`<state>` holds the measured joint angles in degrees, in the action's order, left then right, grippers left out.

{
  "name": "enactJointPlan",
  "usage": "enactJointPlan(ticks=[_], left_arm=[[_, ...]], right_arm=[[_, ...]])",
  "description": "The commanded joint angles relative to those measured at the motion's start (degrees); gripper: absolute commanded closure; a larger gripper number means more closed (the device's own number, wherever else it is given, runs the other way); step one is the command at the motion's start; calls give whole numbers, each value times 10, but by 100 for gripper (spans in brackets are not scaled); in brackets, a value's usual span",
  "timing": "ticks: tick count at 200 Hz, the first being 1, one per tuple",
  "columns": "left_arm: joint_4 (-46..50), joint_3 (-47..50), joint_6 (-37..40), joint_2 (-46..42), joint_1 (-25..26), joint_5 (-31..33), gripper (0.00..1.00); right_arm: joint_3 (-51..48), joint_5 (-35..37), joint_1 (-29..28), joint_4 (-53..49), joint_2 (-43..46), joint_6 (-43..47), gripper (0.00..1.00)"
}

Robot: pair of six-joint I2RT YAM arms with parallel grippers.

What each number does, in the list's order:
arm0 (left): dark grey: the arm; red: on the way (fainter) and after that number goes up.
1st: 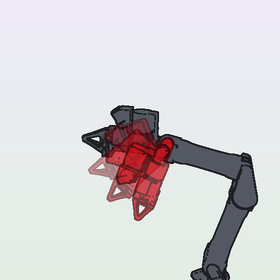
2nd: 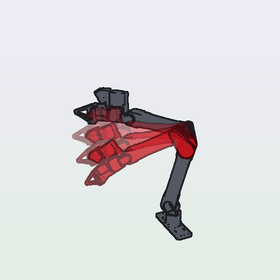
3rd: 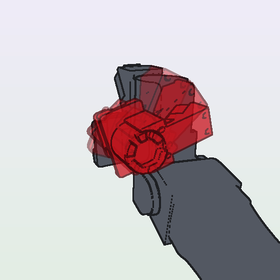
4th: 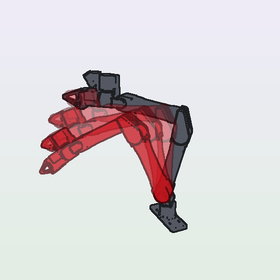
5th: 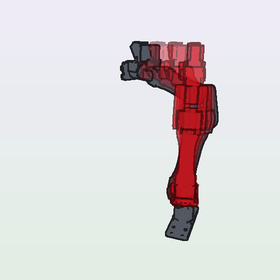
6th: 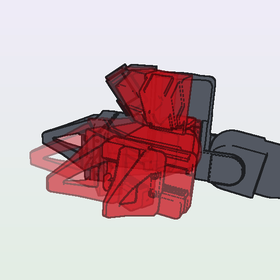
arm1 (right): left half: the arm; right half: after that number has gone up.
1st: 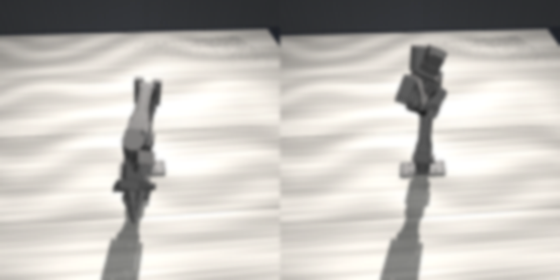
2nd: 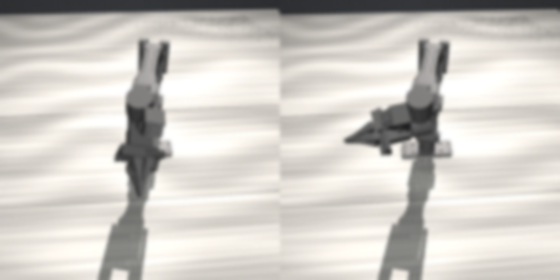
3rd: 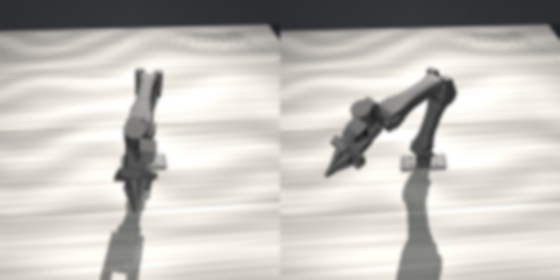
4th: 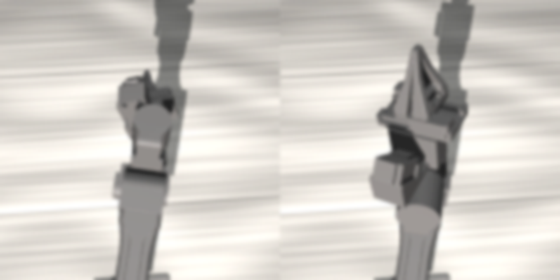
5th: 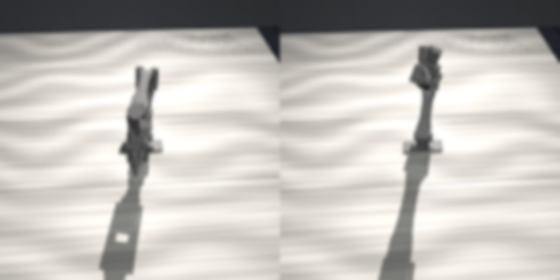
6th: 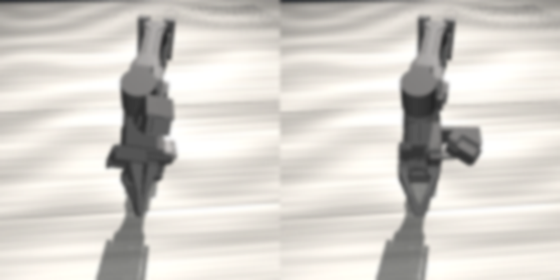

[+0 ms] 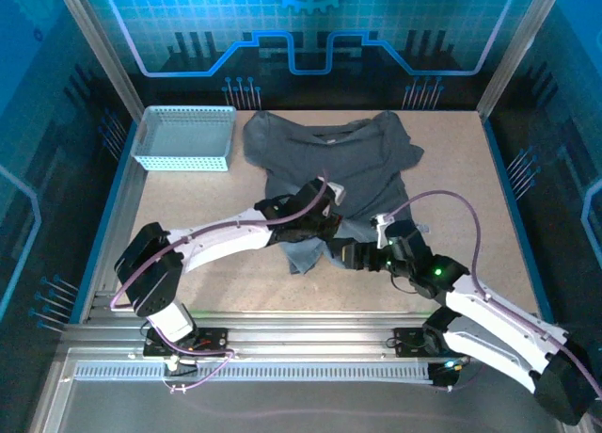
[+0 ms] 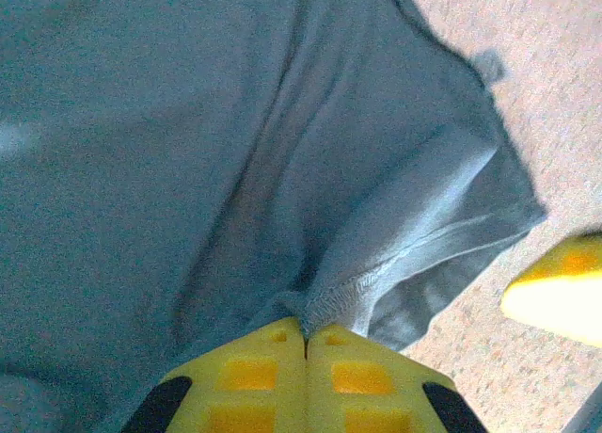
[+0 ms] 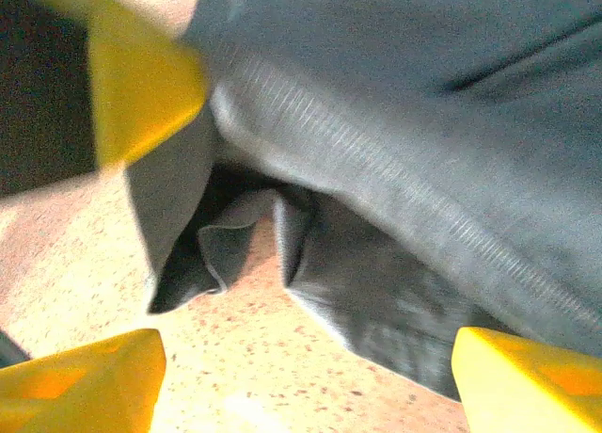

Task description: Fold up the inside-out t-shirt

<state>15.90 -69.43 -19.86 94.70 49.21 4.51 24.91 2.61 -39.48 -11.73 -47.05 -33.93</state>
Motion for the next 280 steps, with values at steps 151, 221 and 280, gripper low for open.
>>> enactJointPlan(ticks=[151,221,280], left_arm=[[12,-91,28,-64,-23,-52,100],[20,-83,43,-78,-32,-49,100],[43,-88,55,-82,-44,-39,100]], right_arm=[[-44,146,-91,536,-356,168,21],[-33,-89,50,469,-337,170,25],[-58,-138,53,456,-281,193,21]])
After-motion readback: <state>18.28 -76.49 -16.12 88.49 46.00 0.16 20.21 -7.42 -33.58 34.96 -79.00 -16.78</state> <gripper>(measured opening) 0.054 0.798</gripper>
